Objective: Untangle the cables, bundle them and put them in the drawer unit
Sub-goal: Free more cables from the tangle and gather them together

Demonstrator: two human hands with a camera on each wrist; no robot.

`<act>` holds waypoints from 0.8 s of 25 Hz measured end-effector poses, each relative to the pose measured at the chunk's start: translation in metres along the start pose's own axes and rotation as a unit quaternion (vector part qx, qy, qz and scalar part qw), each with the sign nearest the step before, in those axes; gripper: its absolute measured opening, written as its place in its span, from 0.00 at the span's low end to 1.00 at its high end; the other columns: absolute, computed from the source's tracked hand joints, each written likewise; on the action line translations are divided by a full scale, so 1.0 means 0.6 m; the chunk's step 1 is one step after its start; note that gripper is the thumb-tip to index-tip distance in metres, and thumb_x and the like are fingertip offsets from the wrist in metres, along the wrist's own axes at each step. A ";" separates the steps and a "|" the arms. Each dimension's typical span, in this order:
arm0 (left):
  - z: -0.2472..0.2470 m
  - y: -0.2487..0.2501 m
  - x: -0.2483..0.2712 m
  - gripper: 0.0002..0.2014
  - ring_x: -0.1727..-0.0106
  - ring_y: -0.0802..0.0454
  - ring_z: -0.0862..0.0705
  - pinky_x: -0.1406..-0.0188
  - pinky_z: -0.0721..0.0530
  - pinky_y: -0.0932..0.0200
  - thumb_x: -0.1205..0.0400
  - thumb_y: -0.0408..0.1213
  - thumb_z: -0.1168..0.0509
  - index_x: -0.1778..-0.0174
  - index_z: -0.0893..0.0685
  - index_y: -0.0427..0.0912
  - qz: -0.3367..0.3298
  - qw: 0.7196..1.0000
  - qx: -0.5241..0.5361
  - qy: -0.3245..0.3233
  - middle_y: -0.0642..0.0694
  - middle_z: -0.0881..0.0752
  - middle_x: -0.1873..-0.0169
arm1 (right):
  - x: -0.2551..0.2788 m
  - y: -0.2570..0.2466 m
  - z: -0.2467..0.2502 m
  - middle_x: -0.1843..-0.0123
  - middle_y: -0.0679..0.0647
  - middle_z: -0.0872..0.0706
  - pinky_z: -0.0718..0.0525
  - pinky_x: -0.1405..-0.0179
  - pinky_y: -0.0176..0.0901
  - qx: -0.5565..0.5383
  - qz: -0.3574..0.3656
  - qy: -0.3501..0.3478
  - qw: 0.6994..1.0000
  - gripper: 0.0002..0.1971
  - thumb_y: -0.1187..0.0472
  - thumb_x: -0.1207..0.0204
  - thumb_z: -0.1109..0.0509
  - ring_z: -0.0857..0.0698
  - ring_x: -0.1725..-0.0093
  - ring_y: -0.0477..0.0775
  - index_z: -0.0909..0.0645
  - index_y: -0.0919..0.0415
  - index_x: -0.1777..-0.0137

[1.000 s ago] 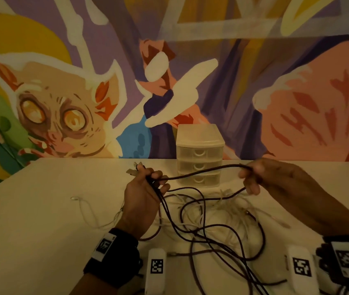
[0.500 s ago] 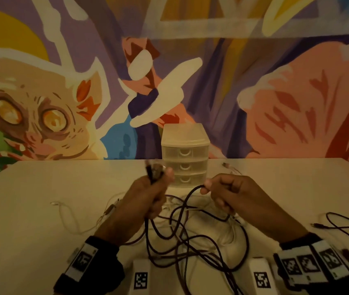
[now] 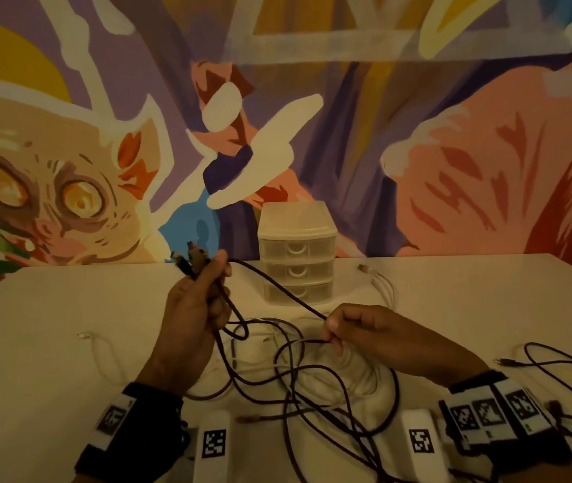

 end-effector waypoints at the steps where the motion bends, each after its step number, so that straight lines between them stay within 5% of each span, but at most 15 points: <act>1: 0.001 0.002 -0.001 0.17 0.72 0.54 0.47 0.76 0.47 0.58 0.12 0.47 0.30 0.69 0.10 0.53 -0.006 1.000 0.010 0.012 0.49 0.34 0.66 | -0.001 0.007 0.004 0.50 0.45 0.06 0.18 0.37 0.32 0.037 -0.004 0.000 0.999 0.13 0.50 0.07 0.36 0.10 0.43 0.37 0.12 0.52 0.46; 4: -0.003 0.000 0.000 0.18 0.73 0.54 0.47 0.75 0.47 0.58 0.11 0.49 0.31 0.67 0.09 0.53 -0.008 1.000 0.022 0.018 0.49 0.33 0.65 | -0.012 0.015 0.037 0.51 0.41 0.06 0.15 0.42 0.45 0.151 0.013 0.105 0.983 0.11 0.49 0.09 0.33 0.10 0.49 0.39 0.12 0.45 0.52; 7: 0.004 -0.003 -0.007 0.16 0.78 0.59 0.41 0.79 0.45 0.61 0.12 0.49 0.30 0.65 0.09 0.51 -0.008 0.999 0.016 0.033 0.50 0.31 0.69 | -0.027 -0.022 0.097 0.57 0.45 0.07 0.14 0.54 0.42 0.086 0.109 0.327 0.935 0.10 0.50 0.12 0.28 0.11 0.58 0.46 0.12 0.48 0.54; 9: 0.015 0.000 -0.015 0.13 0.78 0.60 0.40 0.81 0.43 0.64 0.11 0.49 0.30 0.61 0.11 0.50 -0.013 0.997 0.039 0.060 0.51 0.30 0.69 | -0.045 -0.047 0.124 0.59 0.46 0.08 0.19 0.59 0.30 0.136 0.124 0.255 0.949 0.08 0.48 0.13 0.27 0.13 0.60 0.41 0.12 0.49 0.52; 11: 0.033 0.013 -0.021 0.12 0.77 0.60 0.38 0.80 0.43 0.64 0.10 0.49 0.32 0.59 0.14 0.51 -0.024 0.993 0.069 0.090 0.54 0.27 0.69 | -0.065 -0.046 0.136 0.57 0.44 0.09 0.21 0.57 0.33 0.321 0.050 0.047 0.945 0.11 0.45 0.13 0.28 0.15 0.60 0.41 0.13 0.50 0.51; 12: 0.041 0.022 -0.023 0.12 0.76 0.60 0.37 0.80 0.43 0.64 0.10 0.49 0.32 0.58 0.15 0.51 -0.030 0.991 0.078 0.103 0.55 0.26 0.69 | -0.067 -0.044 0.151 0.57 0.43 0.09 0.20 0.55 0.40 0.388 0.026 0.036 0.921 0.11 0.44 0.13 0.29 0.16 0.60 0.41 0.14 0.49 0.52; 15: 0.053 0.032 -0.024 0.13 0.77 0.60 0.36 0.80 0.41 0.65 0.09 0.50 0.33 0.58 0.16 0.51 -0.040 0.987 0.081 0.130 0.56 0.25 0.70 | -0.059 -0.050 0.219 0.62 0.48 0.12 0.16 0.59 0.57 0.361 0.061 0.311 0.877 0.16 0.43 0.09 0.36 0.15 0.64 0.51 0.19 0.51 0.54; 16: 0.050 0.028 -0.024 0.13 0.77 0.60 0.36 0.81 0.41 0.65 0.08 0.50 0.34 0.58 0.17 0.51 -0.044 0.987 0.080 0.131 0.56 0.26 0.70 | -0.052 -0.056 0.219 0.63 0.50 0.11 0.15 0.59 0.59 0.316 0.082 0.348 0.879 0.18 0.42 0.08 0.38 0.14 0.64 0.54 0.20 0.52 0.55; 18: 0.042 0.013 -0.026 0.13 0.77 0.61 0.38 0.82 0.40 0.65 0.08 0.49 0.34 0.58 0.18 0.49 -0.044 0.989 0.050 0.130 0.53 0.27 0.70 | -0.047 -0.064 0.182 0.66 0.51 0.10 0.13 0.55 0.57 0.214 0.079 0.275 0.934 0.21 0.43 0.07 0.40 0.11 0.64 0.55 0.17 0.55 0.55; 20: 0.030 -0.005 -0.023 0.14 0.77 0.59 0.37 0.80 0.37 0.62 0.09 0.51 0.32 0.57 0.17 0.48 -0.032 0.993 -0.053 0.100 0.50 0.26 0.69 | -0.035 -0.062 0.109 0.72 0.49 0.16 0.15 0.63 0.50 0.128 0.075 0.197 0.969 0.20 0.45 0.07 0.40 0.14 0.71 0.55 0.15 0.55 0.54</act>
Point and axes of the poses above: each hand's wrist, its own x-axis away from the middle knuckle, its own z-axis out of the back of the hand, y = z × x, the point moved 2 cm from there along -x, towards the middle knuckle
